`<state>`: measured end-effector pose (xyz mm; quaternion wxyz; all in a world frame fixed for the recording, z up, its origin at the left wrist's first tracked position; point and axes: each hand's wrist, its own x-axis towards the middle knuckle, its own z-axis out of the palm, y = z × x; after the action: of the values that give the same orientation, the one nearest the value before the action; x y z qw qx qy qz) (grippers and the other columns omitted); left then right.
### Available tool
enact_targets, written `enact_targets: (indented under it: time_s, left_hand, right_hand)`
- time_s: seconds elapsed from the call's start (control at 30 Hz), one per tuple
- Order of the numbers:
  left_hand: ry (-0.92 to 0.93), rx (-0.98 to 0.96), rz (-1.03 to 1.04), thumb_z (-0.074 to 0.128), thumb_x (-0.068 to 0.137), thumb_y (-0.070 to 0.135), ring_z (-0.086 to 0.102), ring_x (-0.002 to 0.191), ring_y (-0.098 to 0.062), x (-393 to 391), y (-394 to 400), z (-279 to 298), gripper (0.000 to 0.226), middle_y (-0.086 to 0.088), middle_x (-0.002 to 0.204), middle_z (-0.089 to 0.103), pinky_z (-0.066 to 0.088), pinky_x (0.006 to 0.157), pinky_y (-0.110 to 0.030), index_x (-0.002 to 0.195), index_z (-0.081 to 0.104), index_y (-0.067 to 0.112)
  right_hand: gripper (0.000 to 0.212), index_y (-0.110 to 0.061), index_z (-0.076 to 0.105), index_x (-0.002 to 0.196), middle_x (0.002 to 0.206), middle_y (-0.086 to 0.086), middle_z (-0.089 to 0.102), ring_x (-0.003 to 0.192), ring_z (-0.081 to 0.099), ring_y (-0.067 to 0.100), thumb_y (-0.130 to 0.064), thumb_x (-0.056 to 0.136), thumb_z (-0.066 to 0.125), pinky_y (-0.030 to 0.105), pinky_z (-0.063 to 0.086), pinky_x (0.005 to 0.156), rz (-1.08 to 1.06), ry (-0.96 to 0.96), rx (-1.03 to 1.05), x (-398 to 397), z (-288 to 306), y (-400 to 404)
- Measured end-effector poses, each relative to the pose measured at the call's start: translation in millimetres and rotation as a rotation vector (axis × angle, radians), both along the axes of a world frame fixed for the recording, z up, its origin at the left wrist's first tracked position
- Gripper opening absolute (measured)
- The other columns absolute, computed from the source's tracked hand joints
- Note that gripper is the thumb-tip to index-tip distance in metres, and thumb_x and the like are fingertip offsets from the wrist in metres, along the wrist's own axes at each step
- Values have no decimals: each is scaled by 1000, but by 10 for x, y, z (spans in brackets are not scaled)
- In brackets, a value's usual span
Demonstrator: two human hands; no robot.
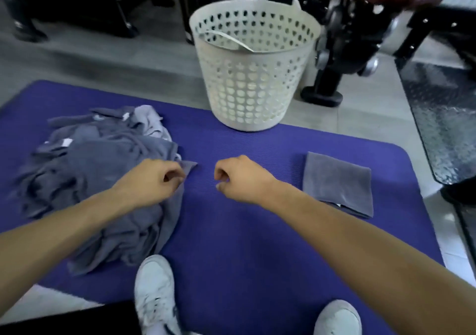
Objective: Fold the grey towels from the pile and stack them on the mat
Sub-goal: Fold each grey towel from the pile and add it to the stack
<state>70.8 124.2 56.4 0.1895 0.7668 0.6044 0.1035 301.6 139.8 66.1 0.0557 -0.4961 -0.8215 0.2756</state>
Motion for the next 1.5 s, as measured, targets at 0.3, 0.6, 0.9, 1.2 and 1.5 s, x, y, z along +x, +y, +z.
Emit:
enact_targets:
  time_s: [0.3, 0.6, 0.9, 1.2, 1.5]
  left_hand:
    - [-21, -55, 306, 66, 87, 8, 67, 91, -25, -1682, -351, -377, 12, -8, 95, 74, 48, 78, -30, 96, 73, 11]
    - [182, -253, 210, 71, 86, 34, 55, 114, -29, -2234, -244, -811, 41, -9, 120, 59, 48, 91, -39, 122, 62, 16]
    - [292, -243, 239, 64, 92, 34, 54, 114, -29, -2053, -64, -1105, 36, -8, 126, 51, 50, 92, -43, 126, 61, 21]
    - [104, 26, 133, 44, 102, 21, 57, 83, -33, -1770, -44, -585, 13, -7, 88, 57, 47, 68, -42, 99, 54, 13]
    - [-279, 185, 5, 58, 97, 16, 61, 76, -3, -938, -655, 431, 12, 11, 75, 66, 42, 66, -11, 89, 67, 17]
  right_hand:
    - [9, -25, 61, 86, 87, -6, 65, 85, 62, 12, -17, 88, 65, 24, 50, 77, -92, 172, -44, -1301, -84, -111]
    - [6, -17, 67, 89, 81, -4, 67, 70, 60, 7, -12, 90, 64, 7, 44, 55, -217, 222, -172, -1709, -477, -162]
    - [4, -22, 68, 92, 83, -5, 69, 69, 61, 5, -19, 90, 67, 9, 46, 52, -280, 246, -253, -1570, -493, -143]
    - [9, -25, 66, 88, 79, -6, 68, 68, 60, 2, -16, 91, 66, 9, 46, 56, -322, 298, -232, -1227, -353, -288]
    - [8, -19, 68, 95, 79, -7, 68, 68, 61, 8, -19, 88, 69, 23, 53, 72, -264, 431, -66, -843, 307, -613]
